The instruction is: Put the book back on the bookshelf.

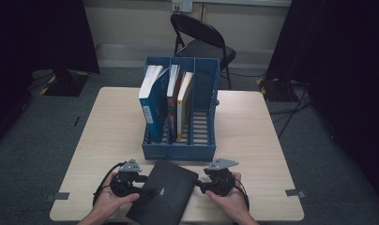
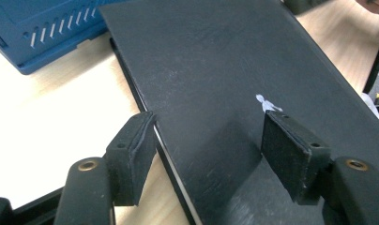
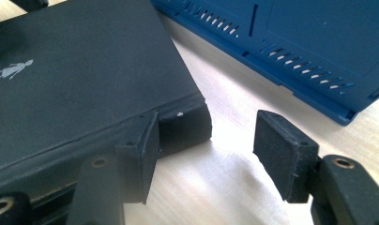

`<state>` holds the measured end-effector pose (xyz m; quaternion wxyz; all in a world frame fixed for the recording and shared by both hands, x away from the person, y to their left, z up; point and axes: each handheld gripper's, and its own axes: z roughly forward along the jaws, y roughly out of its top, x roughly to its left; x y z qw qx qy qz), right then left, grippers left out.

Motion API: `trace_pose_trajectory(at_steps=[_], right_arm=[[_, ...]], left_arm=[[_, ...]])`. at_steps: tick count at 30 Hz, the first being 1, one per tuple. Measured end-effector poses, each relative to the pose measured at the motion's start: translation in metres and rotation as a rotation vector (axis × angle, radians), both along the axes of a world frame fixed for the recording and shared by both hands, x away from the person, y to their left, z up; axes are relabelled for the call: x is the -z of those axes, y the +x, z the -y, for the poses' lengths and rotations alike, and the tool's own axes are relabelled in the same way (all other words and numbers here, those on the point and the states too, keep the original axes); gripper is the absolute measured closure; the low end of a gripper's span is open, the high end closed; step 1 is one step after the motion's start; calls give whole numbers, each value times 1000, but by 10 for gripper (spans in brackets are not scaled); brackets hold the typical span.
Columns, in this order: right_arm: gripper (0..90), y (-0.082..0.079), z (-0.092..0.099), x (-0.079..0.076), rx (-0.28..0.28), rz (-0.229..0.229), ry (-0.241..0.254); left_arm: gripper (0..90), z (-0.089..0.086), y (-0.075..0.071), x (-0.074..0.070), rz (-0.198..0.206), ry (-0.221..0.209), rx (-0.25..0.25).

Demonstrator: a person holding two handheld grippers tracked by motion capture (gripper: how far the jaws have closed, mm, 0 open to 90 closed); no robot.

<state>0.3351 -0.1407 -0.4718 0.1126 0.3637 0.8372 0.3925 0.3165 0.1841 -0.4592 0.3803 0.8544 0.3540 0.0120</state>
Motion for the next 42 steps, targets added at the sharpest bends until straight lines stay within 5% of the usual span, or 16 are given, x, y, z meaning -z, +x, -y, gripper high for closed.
trace_pose_trajectory(at_steps=[8, 12, 15, 25, 29, 34, 42], right_arm=[[420, 8, -3, -1, 28, 9, 5], [391, 1, -2, -4, 7, 3, 33], [411, -9, -4, -2, -14, -1, 27], [377, -4, -9, 0, -17, 10, 31], [378, 3, -16, -1, -23, 15, 26], [375, 13, -25, -3, -53, 16, -4], [378, 9, -26, -1, -29, 45, 2]], left_arm=[[498, -5, -7, -2, 10, -33, 15], [443, 0, -7, 0, 22, -3, -24], [350, 0, 3, 6, -24, -50, -18], [370, -9, 17, 11, -117, -103, -10], [356, -12, 17, 12, -111, -111, -22], [230, -9, 19, 15, -105, -95, -58], [183, -7, 24, 18, -123, -110, -68]])
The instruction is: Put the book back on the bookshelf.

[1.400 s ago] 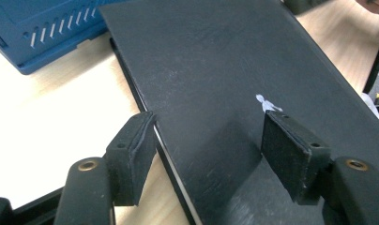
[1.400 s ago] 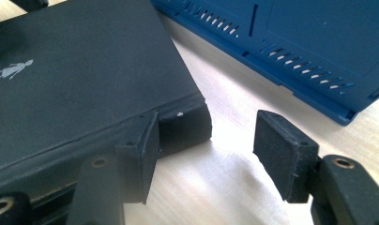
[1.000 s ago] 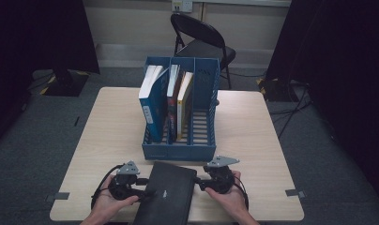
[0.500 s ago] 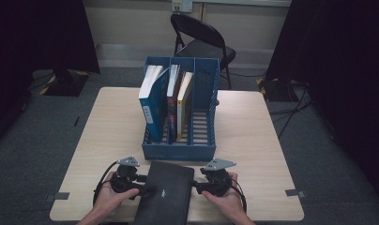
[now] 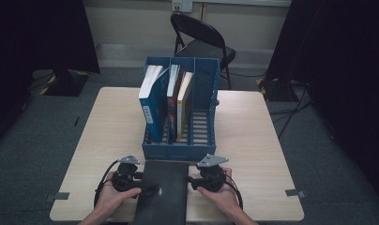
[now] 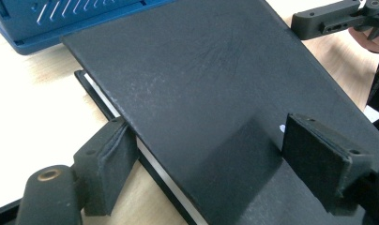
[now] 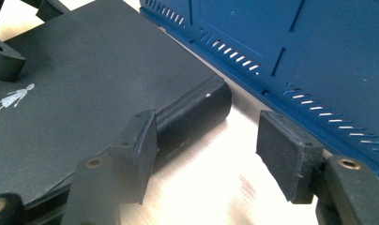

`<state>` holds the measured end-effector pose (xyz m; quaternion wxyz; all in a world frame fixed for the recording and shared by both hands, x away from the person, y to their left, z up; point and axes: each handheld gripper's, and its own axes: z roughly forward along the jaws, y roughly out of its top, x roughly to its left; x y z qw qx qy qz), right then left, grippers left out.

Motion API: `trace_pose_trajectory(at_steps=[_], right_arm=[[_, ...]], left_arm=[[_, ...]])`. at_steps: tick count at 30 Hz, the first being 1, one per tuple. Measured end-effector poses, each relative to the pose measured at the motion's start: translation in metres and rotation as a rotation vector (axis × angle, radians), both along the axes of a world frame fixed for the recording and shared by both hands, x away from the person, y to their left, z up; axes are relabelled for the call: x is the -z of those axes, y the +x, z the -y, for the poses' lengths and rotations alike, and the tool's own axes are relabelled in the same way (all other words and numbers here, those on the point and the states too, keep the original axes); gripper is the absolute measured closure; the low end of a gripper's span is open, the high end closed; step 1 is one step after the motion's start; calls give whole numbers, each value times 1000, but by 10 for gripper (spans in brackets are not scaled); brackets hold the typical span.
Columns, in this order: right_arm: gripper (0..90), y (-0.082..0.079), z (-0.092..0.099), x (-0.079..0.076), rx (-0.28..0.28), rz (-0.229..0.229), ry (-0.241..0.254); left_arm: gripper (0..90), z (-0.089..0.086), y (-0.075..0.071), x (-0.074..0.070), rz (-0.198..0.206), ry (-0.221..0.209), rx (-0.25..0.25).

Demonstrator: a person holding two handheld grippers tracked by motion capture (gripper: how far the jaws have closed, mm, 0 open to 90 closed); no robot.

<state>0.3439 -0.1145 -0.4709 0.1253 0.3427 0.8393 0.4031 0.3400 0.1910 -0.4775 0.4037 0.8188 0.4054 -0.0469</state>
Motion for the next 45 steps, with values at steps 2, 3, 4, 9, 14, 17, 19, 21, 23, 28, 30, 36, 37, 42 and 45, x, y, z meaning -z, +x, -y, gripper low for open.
trace_pose_trajectory(at_steps=[2, 3, 4, 9, 14, 17, 19, 21, 23, 28, 30, 36, 37, 42, 45], right_arm=[[363, 0, 2, 1, 6, -18, 16], [354, 0, 2, 1, 6, -20, 17], [355, 0, 2, 1, 7, -23, 19], [348, 0, 2, 1, 9, -27, 22], [340, 1, 3, 2, 10, -32, 27], [341, 0, 3, 2, 10, -29, 26], [338, 0, 3, 2, 12, -31, 28], [337, 0, 4, 2, 14, -31, 30], [335, 0, 5, 2, 15, -33, 29], [333, 0, 5, 2, 16, -32, 30], [332, 0, 5, 2, 17, -34, 30], [333, 0, 6, 2, 19, -31, 29], [333, 0, 6, 2, 19, -31, 29], [334, -1, 7, 2, 20, -30, 26], [333, 0, 7, 2, 19, -30, 27]], left_arm=[[182, 0, 0, 0, 8, 5, 0], [178, 1, 0, 0, 7, 2, -3], [174, 1, 1, 1, 6, -2, 0], [156, 2, 2, 2, -2, -6, -14], [225, -1, 2, -1, -8, -10, -28], [233, 1, 0, -4, 10, 10, -35], [240, 0, -1, -6, 20, 3, -41], [280, -1, -2, -9, 29, -13, -52], [290, -3, -2, -10, 34, -23, -49], [292, -4, -5, -12, 40, -26, -43], [292, -4, -6, -13, 42, -27, -42], [307, -7, -9, -18, 50, -90, -62], [307, -8, -9, -19, 53, -92, -56], [322, -11, -11, -22, 51, -140, -60], [330, -11, -12, -25, 71, -151, -57]])
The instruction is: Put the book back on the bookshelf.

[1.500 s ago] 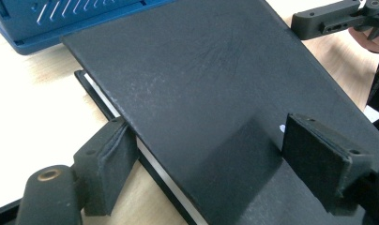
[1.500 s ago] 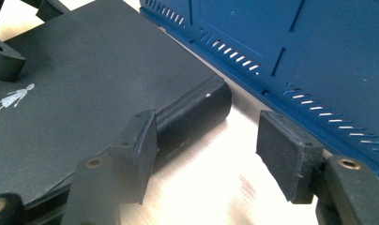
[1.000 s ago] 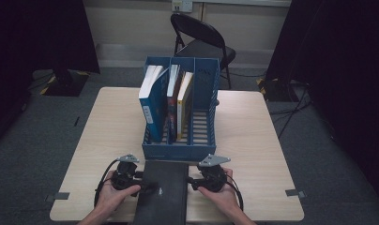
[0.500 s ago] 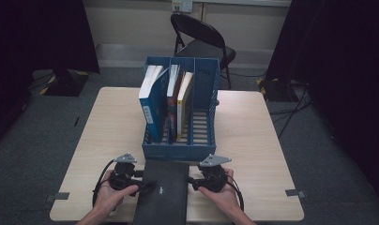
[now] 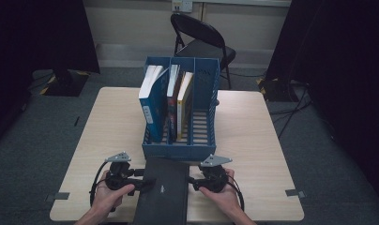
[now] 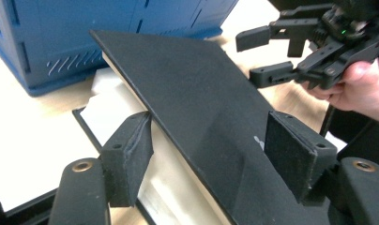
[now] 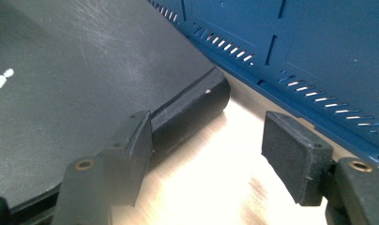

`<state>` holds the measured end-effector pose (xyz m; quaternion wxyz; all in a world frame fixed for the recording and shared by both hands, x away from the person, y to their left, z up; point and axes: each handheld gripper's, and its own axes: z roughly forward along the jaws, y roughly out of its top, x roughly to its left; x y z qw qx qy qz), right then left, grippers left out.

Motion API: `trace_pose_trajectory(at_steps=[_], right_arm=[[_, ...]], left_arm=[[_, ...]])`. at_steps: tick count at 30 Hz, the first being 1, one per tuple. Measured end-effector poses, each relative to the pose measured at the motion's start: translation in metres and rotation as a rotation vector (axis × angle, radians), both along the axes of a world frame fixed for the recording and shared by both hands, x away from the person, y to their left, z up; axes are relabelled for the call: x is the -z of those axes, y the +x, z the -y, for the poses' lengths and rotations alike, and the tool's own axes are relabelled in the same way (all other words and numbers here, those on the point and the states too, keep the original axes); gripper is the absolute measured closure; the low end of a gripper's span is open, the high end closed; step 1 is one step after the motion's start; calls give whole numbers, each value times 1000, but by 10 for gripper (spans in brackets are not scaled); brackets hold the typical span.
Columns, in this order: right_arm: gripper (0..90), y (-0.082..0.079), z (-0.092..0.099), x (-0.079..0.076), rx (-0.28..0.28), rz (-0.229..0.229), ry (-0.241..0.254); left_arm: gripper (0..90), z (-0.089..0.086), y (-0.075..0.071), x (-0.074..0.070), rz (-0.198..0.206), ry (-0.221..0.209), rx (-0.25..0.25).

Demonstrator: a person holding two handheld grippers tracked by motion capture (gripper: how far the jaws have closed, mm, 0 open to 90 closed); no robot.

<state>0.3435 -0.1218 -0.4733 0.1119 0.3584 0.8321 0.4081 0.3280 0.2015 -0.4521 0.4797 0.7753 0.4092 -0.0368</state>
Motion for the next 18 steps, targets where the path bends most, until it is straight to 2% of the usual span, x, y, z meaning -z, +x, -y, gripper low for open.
trace_pose_trajectory(at_steps=[2, 4, 5, 6, 9, 11, 13, 15, 18], right_arm=[[333, 0, 0, 0, 2, -2, 1], [336, 0, -1, 0, 1, -1, 0], [336, 0, -1, 0, 1, -1, 0], [336, -1, -1, 0, 0, 3, -5], [335, 0, -1, 0, -1, 2, -2], [334, 0, -1, 0, -2, 0, 0], [335, 0, -1, 0, -1, 1, -1], [335, 0, -1, 0, -1, 1, -1], [335, -1, -1, 0, -2, 0, -2]], left_arm=[[330, 2, 1, 1, 11, 23, 6], [360, 2, 2, 3, 3, 17, 8], [360, 4, 2, 3, 4, 27, 4], [367, 4, 2, 3, 15, 29, 6], [415, 3, 3, -2, 9, -34, 11], [409, 5, 2, -4, 20, -30, 20], [380, 5, 1, -3, 8, -31, 18], [380, 1, 0, -1, -21, -42, 12], [380, -2, -2, 2, -39, -34, 21]])
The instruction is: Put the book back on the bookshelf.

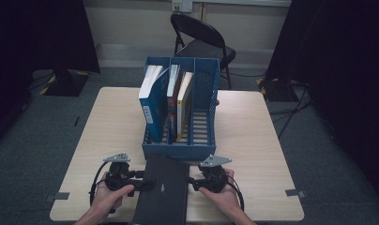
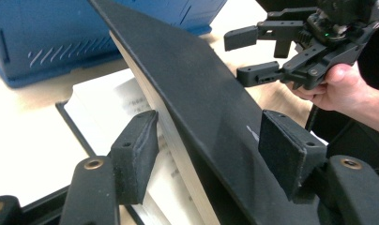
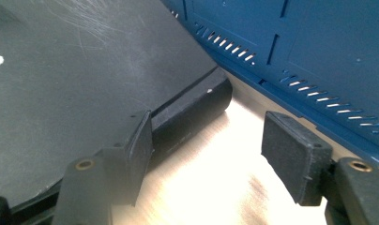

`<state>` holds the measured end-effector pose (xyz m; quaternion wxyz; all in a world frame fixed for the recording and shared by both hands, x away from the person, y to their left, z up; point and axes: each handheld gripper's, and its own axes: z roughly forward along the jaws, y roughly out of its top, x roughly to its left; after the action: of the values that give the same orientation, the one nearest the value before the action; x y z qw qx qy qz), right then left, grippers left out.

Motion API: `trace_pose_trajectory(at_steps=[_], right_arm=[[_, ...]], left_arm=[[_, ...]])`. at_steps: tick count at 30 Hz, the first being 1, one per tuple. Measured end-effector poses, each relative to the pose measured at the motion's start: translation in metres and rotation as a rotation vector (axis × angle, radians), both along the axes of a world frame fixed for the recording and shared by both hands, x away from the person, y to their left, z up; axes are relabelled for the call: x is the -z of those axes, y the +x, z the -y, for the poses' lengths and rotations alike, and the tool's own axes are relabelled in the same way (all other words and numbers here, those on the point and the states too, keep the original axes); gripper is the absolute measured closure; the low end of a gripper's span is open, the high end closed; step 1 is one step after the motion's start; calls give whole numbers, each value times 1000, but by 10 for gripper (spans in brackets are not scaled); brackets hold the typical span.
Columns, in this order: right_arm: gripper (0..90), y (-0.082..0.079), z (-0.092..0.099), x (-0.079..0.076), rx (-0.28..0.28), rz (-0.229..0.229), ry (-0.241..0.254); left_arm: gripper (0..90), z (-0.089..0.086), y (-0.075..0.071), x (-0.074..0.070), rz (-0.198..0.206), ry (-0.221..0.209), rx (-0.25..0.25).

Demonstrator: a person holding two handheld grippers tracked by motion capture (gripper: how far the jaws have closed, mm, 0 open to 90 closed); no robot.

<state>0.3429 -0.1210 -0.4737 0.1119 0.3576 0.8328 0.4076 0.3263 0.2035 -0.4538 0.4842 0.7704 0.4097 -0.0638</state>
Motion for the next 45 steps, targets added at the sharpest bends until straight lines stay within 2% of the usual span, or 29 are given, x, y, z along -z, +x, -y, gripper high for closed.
trace_pose_trajectory(at_steps=[4, 7, 9, 10, 11, 12, 14, 16, 19, 21, 23, 24, 27, 31, 32, 35, 38, 39, 40, 43, 45], right_arm=[[334, 0, 0, 0, -1, -1, 2], [331, 1, 0, 0, -1, -3, 2], [329, 1, 1, 0, -1, -3, 3], [327, 1, 1, 0, -1, -3, 3], [327, 1, 1, 0, -1, -4, 4], [327, 1, 1, 0, -1, -4, 4], [327, 1, 1, 0, -1, -3, 3], [331, 0, 0, 0, -2, 0, 2], [332, 0, 0, 0, -7, -1, -1], [331, 0, 0, 1, -9, -5, -6], [331, -1, 0, 1, -12, 0, -9], [332, -2, 0, 1, -13, 6, -17], [330, -2, -1, 1, -14, 8, -17], [325, -1, 0, 1, -14, 6, -17], [325, -1, 0, 1, -14, 6, -17], [325, -1, 0, 1, -13, 5, -17], [326, -1, 0, 1, -13, 3, -13], [325, -1, 0, 1, -13, 3, -13], [325, -1, 0, 1, -13, 3, -13], [322, -1, 0, 1, -14, 2, -14], [319, -1, 1, 1, -13, -1, -12]], left_arm=[[377, 1, -1, 0, 8, 20, 1], [367, 1, 1, 2, -9, 17, -6], [367, 2, 2, 2, -13, 0, -10], [367, 3, 3, 2, -7, 9, -12], [367, 6, 3, 1, 10, 40, -15], [366, 9, 4, 2, 9, 79, -33], [355, 12, 5, 6, 11, 108, -26], [354, 13, 7, 10, -11, 125, -32], [343, 12, 8, 11, -8, 150, -32], [330, 12, 9, 13, -17, 177, -53], [296, 9, 9, 11, 31, 218, -95], [292, 6, 10, 10, 34, 212, -113], [293, 1, 14, 12, 14, 193, -118], [329, 2, 17, 18, -45, 142, -88], [347, 4, 17, 19, -38, 144, -76], [341, 7, 16, 23, -82, 123, -66], [363, 5, 16, 21, -80, 114, -67], [363, 2, 16, 20, -100, 74, -73], [363, 2, 16, 20, -100, 74, -73], [365, -2, 14, 14, -87, 9, -72], [368, -3, 13, 11, -79, 0, -67]])
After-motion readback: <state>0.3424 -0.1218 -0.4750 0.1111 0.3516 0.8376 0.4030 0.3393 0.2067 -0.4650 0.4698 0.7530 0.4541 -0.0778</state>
